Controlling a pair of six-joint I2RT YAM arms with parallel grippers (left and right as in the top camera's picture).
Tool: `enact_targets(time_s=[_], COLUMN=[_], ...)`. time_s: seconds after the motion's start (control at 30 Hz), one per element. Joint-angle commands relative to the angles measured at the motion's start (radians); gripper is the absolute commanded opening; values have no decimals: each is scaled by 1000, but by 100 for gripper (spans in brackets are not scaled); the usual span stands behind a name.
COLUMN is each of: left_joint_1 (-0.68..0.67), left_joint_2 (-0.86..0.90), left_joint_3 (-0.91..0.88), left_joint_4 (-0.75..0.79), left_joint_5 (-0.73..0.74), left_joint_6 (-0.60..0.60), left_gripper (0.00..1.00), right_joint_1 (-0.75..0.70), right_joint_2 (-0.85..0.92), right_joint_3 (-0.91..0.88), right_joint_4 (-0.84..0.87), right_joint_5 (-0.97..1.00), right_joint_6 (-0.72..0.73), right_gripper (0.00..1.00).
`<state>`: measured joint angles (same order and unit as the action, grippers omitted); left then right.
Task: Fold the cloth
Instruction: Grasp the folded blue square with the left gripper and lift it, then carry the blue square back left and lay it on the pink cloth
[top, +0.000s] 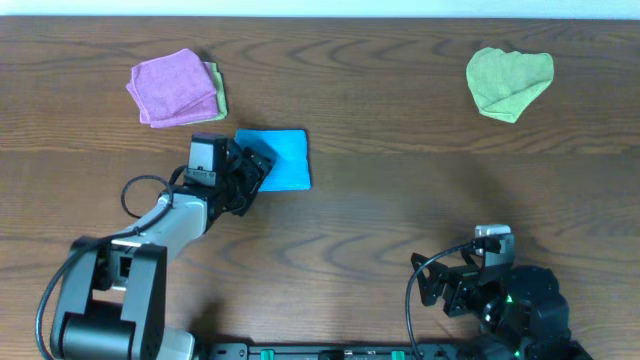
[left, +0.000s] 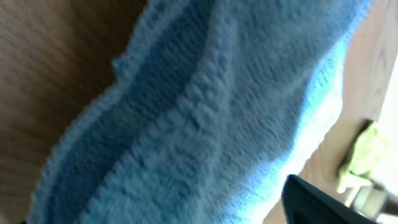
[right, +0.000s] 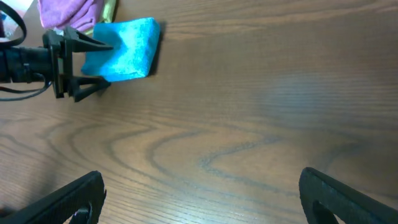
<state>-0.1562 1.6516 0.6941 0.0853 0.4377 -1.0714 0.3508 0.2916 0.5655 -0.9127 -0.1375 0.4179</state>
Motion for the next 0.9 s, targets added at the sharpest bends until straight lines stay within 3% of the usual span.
enact_targets(time_s=[0.0,0.07,0.17,0.3,0.4,0.57,0.77,0.87], left_joint_1=[-6,-8,-8,-8,0,18,64,92], left_joint_2=[50,59,71,78,78,78,78,78], left_joint_3=[-7,-7,-7,-6,14,149,476,624], left_joint_4=[10,46,99,212,288,246,-50,-128], left_joint_5=[-31,-48,-56,-16,55,162,182,165], left_joint_6=[-26,-26,-10,53,54,46,52,61], left_gripper=[68,53,40,6,6,6,6,6], right_joint_1=[-5,-5,-5,-5,-5,-5,-5,-5], right_joint_2=[-5,-5,-5,-5,-5,-5,-5,-5], right_joint_3=[-6,-6,-6,-6,-6,-6,-6,-6], right_joint_4=[-1,-1,-1,-1,-1,-1,-1,-1], right_joint_5=[11,10,10,11,10,11,11,11], right_joint_6=[16,16,16,16,15,16,16,16], right_gripper=[99,99,99,99,99,99,99,99])
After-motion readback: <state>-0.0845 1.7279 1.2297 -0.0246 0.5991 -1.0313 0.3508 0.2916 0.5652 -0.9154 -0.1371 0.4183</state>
